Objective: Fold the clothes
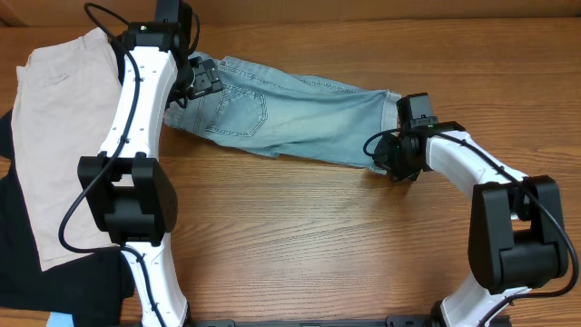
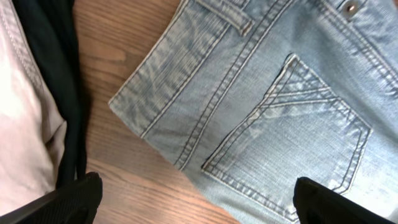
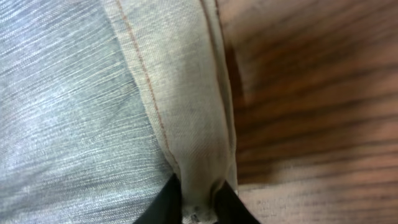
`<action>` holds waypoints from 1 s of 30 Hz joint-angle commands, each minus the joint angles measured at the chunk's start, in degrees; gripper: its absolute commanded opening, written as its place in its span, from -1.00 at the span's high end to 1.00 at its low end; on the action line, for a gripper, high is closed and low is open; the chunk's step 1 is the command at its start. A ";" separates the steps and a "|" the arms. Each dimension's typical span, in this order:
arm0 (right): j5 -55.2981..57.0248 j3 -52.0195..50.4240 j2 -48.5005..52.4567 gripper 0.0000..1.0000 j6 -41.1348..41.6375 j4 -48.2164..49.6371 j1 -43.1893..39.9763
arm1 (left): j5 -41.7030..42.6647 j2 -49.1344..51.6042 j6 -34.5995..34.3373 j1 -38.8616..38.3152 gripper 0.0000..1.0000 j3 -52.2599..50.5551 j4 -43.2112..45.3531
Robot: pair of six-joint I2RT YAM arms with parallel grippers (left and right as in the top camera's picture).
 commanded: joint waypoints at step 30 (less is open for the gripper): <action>-16.11 27.65 -0.52 -0.52 -28.61 -32.83 -15.69 | 11.39 0.00 22.40 0.81 -1.00 0.74 -3.45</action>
